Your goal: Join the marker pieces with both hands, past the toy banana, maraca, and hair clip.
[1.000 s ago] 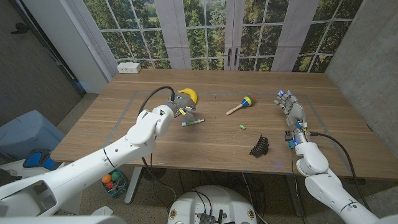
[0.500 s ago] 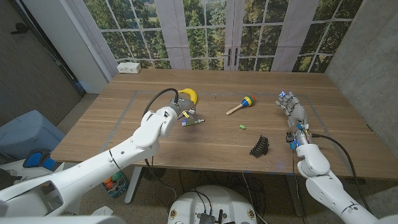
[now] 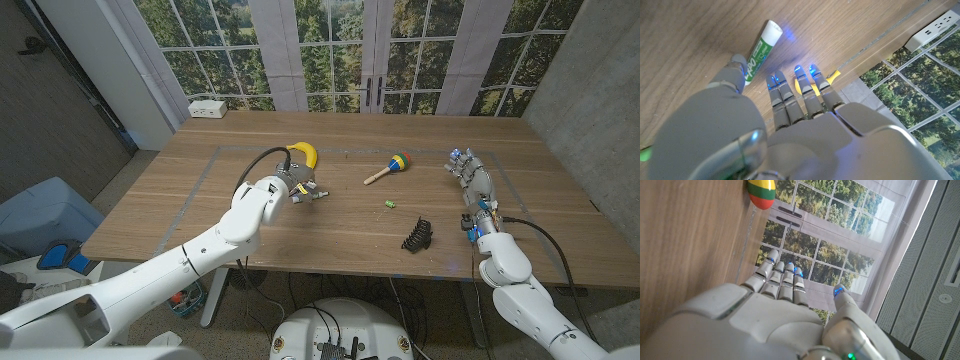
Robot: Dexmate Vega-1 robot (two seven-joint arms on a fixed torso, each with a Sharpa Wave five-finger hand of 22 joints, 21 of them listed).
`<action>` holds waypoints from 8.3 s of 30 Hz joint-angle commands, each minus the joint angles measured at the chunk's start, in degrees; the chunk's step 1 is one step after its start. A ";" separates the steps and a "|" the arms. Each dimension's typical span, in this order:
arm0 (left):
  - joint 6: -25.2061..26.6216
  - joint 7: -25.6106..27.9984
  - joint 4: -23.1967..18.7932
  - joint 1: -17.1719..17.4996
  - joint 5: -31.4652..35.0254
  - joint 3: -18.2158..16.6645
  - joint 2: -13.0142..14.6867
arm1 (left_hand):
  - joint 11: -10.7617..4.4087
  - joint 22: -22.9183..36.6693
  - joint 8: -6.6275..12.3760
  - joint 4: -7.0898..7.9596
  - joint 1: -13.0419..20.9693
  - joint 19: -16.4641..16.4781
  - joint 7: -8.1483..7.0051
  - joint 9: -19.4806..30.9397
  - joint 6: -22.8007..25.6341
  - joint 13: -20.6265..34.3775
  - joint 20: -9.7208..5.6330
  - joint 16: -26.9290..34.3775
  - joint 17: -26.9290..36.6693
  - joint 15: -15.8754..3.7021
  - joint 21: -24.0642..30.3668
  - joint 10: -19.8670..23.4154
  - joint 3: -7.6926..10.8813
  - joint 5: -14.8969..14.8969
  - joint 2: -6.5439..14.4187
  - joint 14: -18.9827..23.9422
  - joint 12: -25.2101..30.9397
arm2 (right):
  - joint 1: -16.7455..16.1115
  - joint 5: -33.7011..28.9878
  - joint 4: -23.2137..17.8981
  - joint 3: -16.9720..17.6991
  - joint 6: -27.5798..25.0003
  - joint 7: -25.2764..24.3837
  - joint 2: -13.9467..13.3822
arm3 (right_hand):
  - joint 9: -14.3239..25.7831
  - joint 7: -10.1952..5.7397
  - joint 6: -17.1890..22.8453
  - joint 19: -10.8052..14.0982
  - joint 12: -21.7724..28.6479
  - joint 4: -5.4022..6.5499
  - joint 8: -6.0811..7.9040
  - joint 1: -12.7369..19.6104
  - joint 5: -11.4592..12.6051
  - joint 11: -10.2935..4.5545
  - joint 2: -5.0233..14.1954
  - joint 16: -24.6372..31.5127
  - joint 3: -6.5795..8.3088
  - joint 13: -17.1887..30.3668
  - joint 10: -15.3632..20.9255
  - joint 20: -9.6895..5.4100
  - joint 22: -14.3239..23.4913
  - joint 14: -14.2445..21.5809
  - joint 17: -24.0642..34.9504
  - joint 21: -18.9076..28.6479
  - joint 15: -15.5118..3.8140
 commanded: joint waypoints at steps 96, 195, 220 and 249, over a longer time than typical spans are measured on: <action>-13.62 44.89 11.05 4.30 -28.45 -8.69 1.48 | 0.62 9.75 8.24 1.47 26.55 16.30 1.18 10.70 26.67 19.08 -9.94 16.27 25.65 -10.71 50.97 30.22 -4.64 24.34 2.35 37.74 8.33 | -7.56 -28.15 -28.65 -1.19 -45.69 -23.72 -10.94 | 1.22 -0.91 10.95 8.59 3.46 -9.64 3.73 19.45 0.88 -1.49 -3.75 7.64 2.91 4.19 9.07 5.89 1.57 13.23 1.91 -2.72 -1.49; -28.71 40.74 14.51 5.27 -61.44 -19.13 3.18 | 0.86 5.12 8.84 1.17 25.20 14.00 2.07 11.06 26.35 24.62 -9.45 14.92 31.27 -10.63 56.01 31.12 -1.58 28.85 1.35 38.24 6.67 | 10.27 -61.29 -32.29 -34.60 -85.66 -15.85 -12.38 | 2.26 -7.42 25.44 8.24 11.78 -7.94 10.26 39.69 1.78 -8.36 -10.78 19.39 -3.70 16.59 17.03 3.59 1.90 12.52 18.76 -2.07 -7.77; -29.25 39.49 14.60 5.02 -63.36 -19.26 3.57 | 1.00 3.97 8.86 1.16 24.86 13.52 2.07 11.05 26.28 25.19 -9.42 14.43 32.43 -10.63 57.39 31.38 -0.92 29.71 1.08 38.30 5.87 | 11.29 -61.36 -25.89 -34.70 -81.74 -17.76 -9.87 | 2.51 -7.80 30.52 9.67 13.94 -7.92 12.90 42.70 2.55 -9.60 -10.02 20.50 -4.16 19.40 18.66 2.32 2.04 14.76 21.01 -0.79 -9.67; -28.31 38.99 13.69 5.03 -63.33 -18.58 3.56 | 1.11 2.68 8.79 1.12 24.55 12.84 2.13 10.91 26.25 25.71 -9.33 13.63 33.39 -10.64 58.92 31.69 -0.18 30.43 0.87 38.28 4.95 | 8.58 -60.13 -22.50 -28.90 -68.72 -27.55 -10.19 | 2.09 -8.14 43.71 11.58 18.57 -8.41 18.72 50.72 0.39 -12.21 -4.30 21.39 -1.43 23.36 26.42 -0.50 2.19 20.80 23.81 2.01 -10.75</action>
